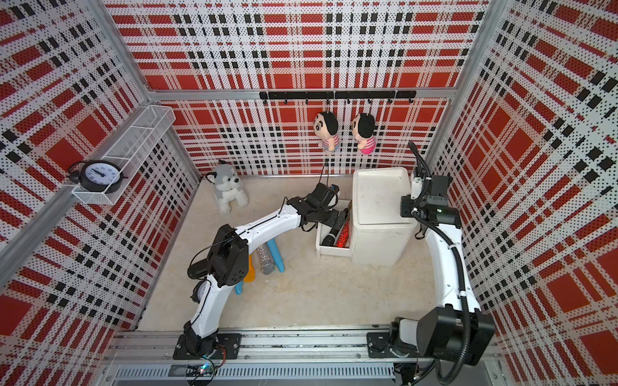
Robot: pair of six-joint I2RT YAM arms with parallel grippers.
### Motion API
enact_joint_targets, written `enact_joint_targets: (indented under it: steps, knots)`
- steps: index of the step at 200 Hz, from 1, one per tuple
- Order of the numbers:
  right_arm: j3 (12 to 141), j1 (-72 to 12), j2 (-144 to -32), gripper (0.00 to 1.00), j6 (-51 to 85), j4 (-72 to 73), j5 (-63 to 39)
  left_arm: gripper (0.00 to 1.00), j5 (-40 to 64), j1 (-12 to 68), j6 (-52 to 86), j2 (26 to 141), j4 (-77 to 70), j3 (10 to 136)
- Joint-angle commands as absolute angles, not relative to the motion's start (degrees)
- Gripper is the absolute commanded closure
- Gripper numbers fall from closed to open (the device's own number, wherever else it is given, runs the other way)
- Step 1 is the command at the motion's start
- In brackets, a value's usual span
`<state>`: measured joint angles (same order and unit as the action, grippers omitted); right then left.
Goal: Take the microphone out of the drawer
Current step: Pick up the microphone from the drawer.
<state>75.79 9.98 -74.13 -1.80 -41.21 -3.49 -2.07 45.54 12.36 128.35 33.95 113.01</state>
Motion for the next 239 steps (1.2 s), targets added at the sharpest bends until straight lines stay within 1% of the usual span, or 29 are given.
enact_joint_targets:
  steps: [1,10,75,162,174,239]
  knots:
    - [76.24,10.08,-70.83,1.0,-3.25,-36.83,-3.3,0.11,-3.58,46.58,10.38,130.2,35.48,115.13]
    - [76.26,10.1,-70.76,1.0,-3.27,-36.83,-3.32,0.14,-3.51,46.64,10.25,130.56,35.37,115.23]
    - [76.19,10.04,-70.64,1.0,-3.25,-36.7,-3.52,0.22,-7.01,46.67,10.2,132.77,35.6,115.37]
    - [76.29,10.09,-71.07,1.0,-3.25,-36.62,-3.7,0.32,-7.19,46.76,10.18,136.25,35.7,116.19]
    - [76.29,10.1,-71.05,1.0,-3.25,-36.6,-3.78,0.35,-7.25,46.81,10.26,136.75,35.83,116.33]
    - [76.37,10.04,-71.1,1.0,-3.35,-36.57,-4.13,0.38,-7.73,46.8,12.27,139.08,36.3,117.53]
